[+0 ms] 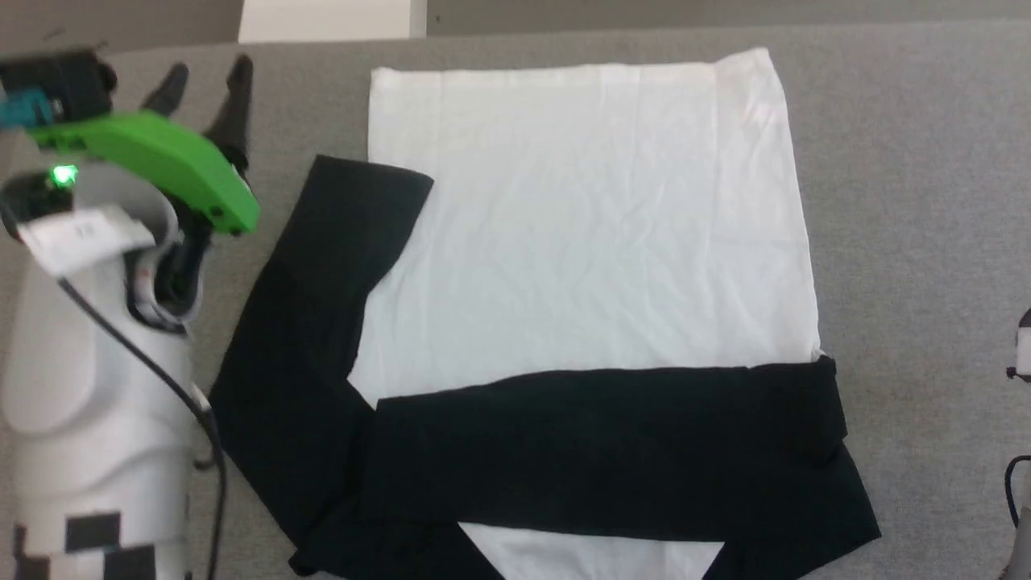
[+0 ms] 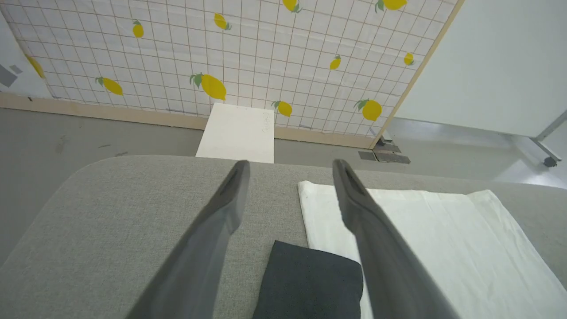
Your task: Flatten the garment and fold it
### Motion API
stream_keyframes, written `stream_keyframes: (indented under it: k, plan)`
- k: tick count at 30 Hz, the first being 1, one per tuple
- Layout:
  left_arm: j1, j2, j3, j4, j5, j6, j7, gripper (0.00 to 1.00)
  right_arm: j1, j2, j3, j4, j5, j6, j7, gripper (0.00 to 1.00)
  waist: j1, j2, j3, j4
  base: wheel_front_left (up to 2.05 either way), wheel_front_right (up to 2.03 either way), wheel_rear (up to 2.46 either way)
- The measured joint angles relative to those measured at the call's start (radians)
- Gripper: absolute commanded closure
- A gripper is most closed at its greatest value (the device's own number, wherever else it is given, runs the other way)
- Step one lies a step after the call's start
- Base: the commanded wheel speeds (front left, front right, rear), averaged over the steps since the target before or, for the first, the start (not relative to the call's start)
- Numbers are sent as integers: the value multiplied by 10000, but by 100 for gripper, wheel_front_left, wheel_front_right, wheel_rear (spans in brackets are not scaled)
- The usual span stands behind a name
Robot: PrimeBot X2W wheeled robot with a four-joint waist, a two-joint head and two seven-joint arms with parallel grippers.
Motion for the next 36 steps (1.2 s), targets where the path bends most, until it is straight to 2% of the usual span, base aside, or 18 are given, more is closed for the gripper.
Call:
stream_keyframes:
  k: [4,10,14,22,23,24,25,30,36]
  plan:
    - [-1090,546,-464,934,-52,-59,1854,0,-13,2,-165,-92,144,0,-54,0,1,1,612,-134,0,0,0]
    - [-1883,993,-1256,1643,-13,-159,3990,0,-48,4,-205,-92,286,0,-186,0,1,1,1467,-367,0,0,0]
    - [-2069,1367,-1701,1902,213,-163,4884,0,-87,4,-142,-94,347,0,-276,0,2,0,1952,-519,0,0,0]
    - [-2471,1634,-2157,1866,516,-232,5532,0,-322,8,-121,-107,343,0,-293,0,1,1,2572,-707,0,0,0]
    - [-2505,1615,-2146,1870,458,-232,5697,49,-325,8,-123,-109,343,0,-295,0,1,0,2612,-714,0,0,0]
    - [-2556,1607,-2132,1858,372,-230,5846,91,-325,6,-130,-109,343,0,-301,0,1,0,2638,-713,0,0,0]
    - [-2584,1590,-2105,1852,263,-230,5933,100,-325,8,-136,-107,341,2,-305,0,1,1,2651,-702,0,0,0]
    - [-2572,1317,-1852,1791,-142,-29,6009,100,-354,6,-198,-98,322,0,-305,0,0,0,2623,-607,0,0,0]
    - [-2125,1007,-568,1896,-798,1078,4707,100,-408,6,-178,-59,219,2,-303,0,1,0,2344,-470,0,0,0]
